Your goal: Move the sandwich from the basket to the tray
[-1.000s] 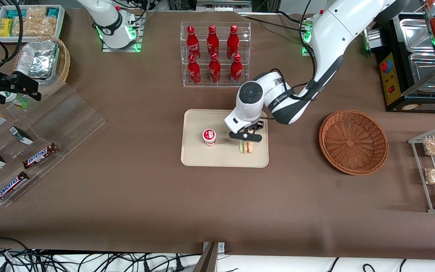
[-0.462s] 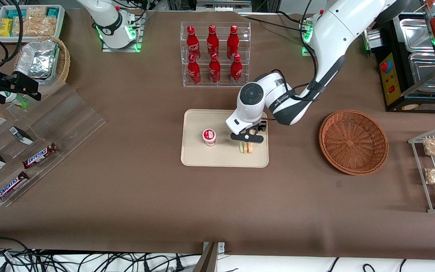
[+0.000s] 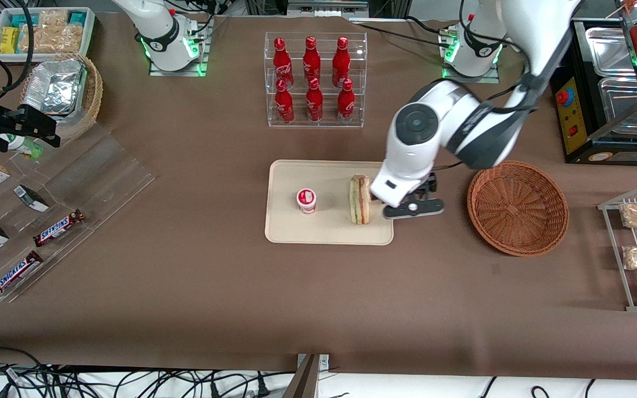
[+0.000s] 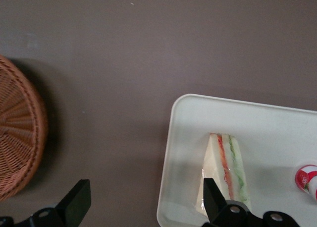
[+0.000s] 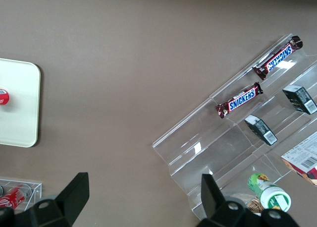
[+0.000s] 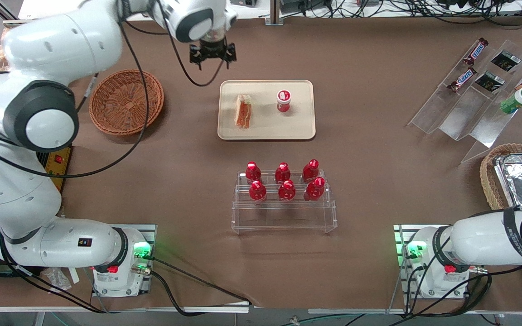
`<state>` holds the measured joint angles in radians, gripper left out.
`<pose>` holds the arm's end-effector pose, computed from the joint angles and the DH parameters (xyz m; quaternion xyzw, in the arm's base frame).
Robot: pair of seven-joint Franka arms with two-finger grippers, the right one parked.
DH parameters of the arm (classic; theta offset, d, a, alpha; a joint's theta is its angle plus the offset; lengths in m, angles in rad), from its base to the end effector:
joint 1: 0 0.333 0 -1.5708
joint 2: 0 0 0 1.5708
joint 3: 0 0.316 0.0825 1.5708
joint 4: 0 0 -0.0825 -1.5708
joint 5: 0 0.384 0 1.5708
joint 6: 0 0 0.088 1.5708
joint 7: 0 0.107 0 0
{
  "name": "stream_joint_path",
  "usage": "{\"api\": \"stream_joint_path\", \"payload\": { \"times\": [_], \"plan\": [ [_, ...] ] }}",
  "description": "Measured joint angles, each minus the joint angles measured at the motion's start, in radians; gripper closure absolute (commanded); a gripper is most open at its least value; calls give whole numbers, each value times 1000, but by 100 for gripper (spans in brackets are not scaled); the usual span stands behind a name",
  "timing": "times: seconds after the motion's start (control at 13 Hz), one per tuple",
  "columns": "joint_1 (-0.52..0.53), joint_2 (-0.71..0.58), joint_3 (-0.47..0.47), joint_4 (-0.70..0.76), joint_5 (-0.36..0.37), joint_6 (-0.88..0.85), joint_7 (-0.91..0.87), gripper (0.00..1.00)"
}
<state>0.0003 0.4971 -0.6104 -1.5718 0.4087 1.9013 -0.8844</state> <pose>0.5936 -0.3112 0.3879 -0.9943 -0.0866 -0.0095 0.0608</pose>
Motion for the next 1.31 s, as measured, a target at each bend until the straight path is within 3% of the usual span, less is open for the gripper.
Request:
{"api": "stream_joint_path", "payload": {
  "times": [0.31,0.85,1.08,1.31],
  "plan": [
    [122,-92,0,11,-90,-43,45,0],
    [351,-227,23,37,-300,-228,507,0],
    [276,-288,204,47,-386,-286,670,0],
    [172,-346,373,48,-410,-330,795,0]
  ]
}}
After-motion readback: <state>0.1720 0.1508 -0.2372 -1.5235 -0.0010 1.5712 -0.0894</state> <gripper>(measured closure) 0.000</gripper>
